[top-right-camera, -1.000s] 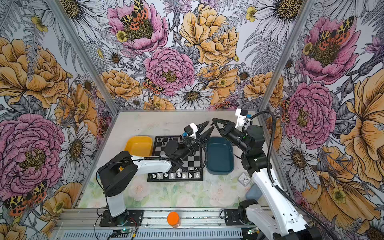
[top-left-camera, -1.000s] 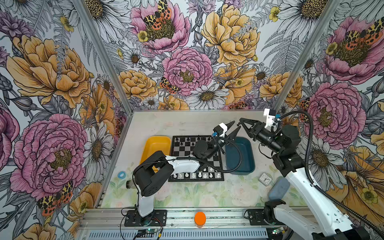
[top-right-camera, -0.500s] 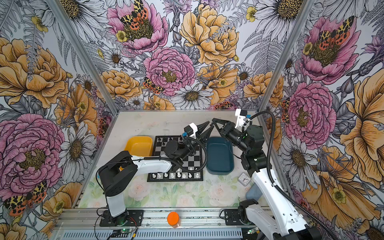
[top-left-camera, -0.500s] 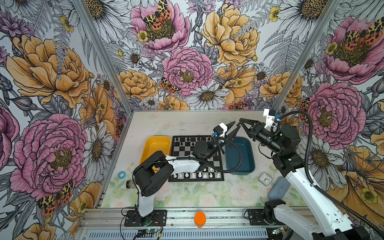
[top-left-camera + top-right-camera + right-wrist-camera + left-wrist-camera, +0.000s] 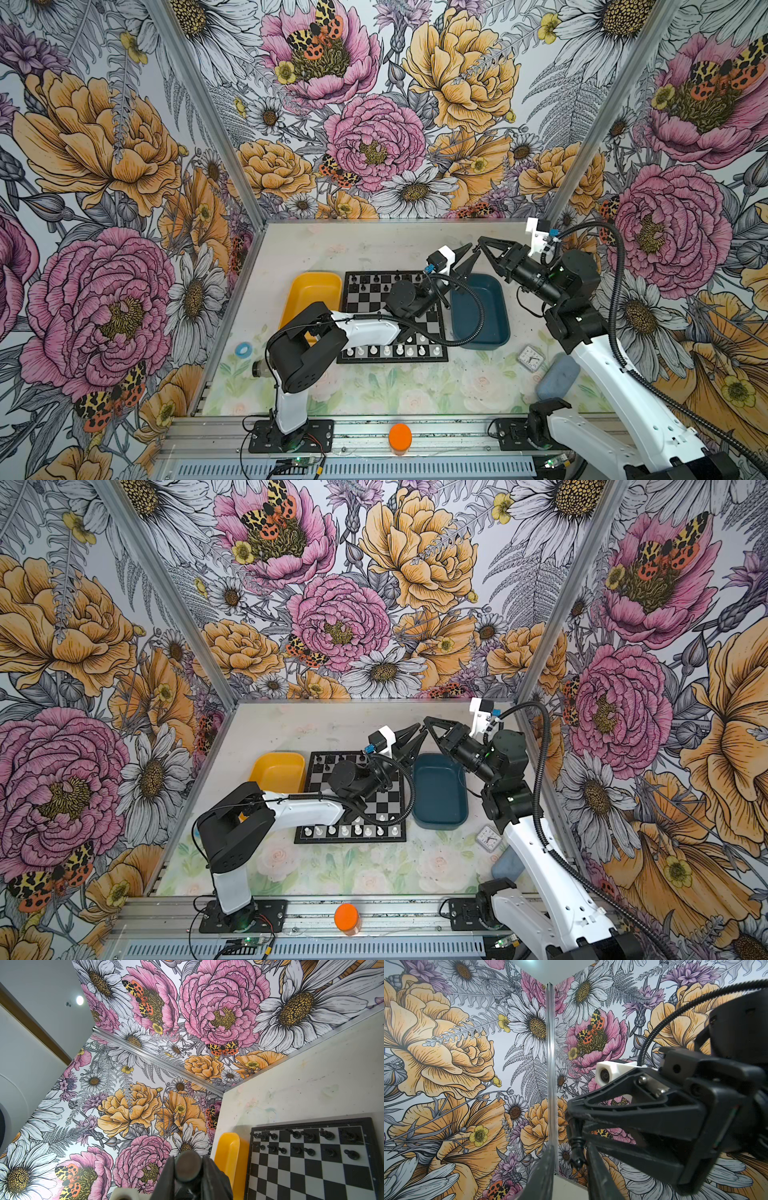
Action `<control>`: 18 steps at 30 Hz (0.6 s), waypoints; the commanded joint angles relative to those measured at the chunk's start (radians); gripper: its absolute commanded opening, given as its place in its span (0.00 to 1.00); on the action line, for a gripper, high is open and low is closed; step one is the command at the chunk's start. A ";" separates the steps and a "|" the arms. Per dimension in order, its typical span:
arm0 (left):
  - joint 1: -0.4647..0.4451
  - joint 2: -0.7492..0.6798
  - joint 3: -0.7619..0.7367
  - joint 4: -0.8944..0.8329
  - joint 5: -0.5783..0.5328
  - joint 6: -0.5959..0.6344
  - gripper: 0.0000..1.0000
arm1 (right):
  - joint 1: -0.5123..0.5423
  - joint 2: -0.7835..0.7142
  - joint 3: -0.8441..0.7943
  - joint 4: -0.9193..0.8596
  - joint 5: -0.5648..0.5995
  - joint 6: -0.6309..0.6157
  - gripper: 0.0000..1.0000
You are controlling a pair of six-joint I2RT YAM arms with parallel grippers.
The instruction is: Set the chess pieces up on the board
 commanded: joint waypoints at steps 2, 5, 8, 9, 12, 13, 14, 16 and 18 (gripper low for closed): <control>-0.006 0.013 0.025 0.018 0.012 0.000 0.27 | 0.009 0.008 -0.011 0.021 -0.021 0.009 0.00; -0.005 0.014 0.028 0.015 0.013 -0.001 0.25 | 0.011 0.007 -0.011 0.023 -0.021 0.010 0.00; -0.005 0.016 0.030 0.014 0.016 -0.005 0.22 | 0.012 0.005 -0.012 0.021 -0.022 0.010 0.00; -0.006 0.016 0.031 0.014 0.018 -0.006 0.21 | 0.011 0.004 -0.014 0.021 -0.023 0.010 0.00; -0.004 0.015 0.029 0.011 0.021 -0.008 0.18 | 0.011 0.002 -0.015 0.022 -0.020 0.010 0.00; -0.005 0.016 0.029 0.010 0.024 -0.009 0.17 | 0.011 0.002 -0.015 0.023 -0.020 0.010 0.00; -0.005 0.016 0.030 0.011 0.023 -0.011 0.16 | 0.012 0.002 -0.015 0.023 -0.019 0.010 0.00; -0.005 0.016 0.030 0.009 0.025 -0.012 0.14 | 0.011 0.002 -0.015 0.023 -0.019 0.010 0.00; -0.005 0.017 0.030 0.009 0.027 -0.014 0.10 | 0.011 0.002 -0.016 0.023 -0.019 0.010 0.00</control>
